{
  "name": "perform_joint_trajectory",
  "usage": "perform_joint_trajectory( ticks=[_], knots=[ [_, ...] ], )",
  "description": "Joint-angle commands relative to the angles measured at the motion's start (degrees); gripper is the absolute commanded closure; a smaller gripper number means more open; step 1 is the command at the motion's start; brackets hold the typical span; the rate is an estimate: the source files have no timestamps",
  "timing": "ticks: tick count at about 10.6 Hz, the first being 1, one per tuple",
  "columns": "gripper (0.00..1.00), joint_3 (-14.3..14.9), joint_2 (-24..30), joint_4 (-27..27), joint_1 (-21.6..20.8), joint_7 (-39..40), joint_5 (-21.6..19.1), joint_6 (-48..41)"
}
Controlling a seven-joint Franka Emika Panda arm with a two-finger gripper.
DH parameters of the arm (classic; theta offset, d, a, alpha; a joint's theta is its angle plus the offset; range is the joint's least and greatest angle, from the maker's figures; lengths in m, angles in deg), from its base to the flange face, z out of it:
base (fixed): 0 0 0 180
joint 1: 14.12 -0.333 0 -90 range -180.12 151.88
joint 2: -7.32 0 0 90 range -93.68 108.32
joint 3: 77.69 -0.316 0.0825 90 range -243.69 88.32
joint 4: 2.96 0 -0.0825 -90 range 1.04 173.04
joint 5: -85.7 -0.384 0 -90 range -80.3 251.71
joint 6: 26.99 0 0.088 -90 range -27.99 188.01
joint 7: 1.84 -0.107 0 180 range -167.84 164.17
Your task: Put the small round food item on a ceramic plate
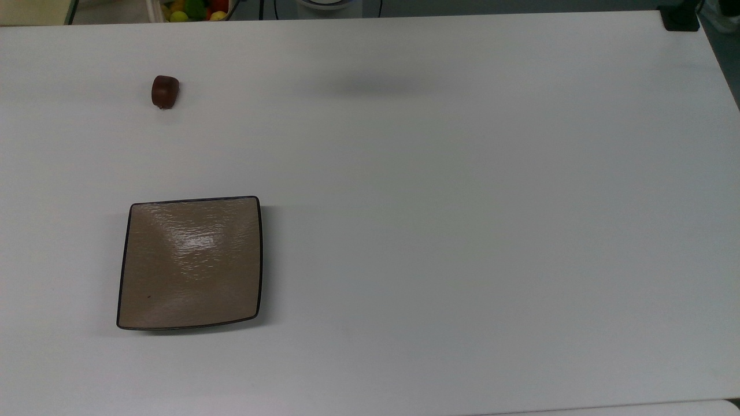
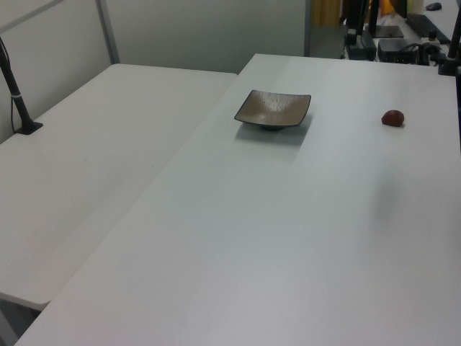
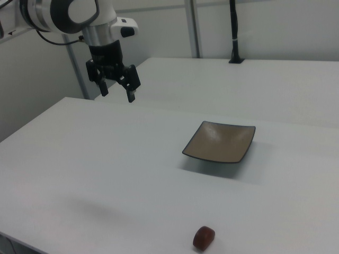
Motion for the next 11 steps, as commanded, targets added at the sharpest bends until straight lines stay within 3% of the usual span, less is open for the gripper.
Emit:
perform_joint_trajectory(
  ticks=[1,2,8,11],
  knots=[
    [0.00,-0.07,0.16,1.47,0.56,12.72,0.85,0.12],
    [0.00,-0.07,0.06,1.48,1.08,15.83,0.86,0.04],
    [0.00,0.55,0.42,1.56,6.26,16.39,1.82,1.61],
    [0.00,1.95,0.24,5.59,9.95,16.21,3.58,6.96]
  ],
)
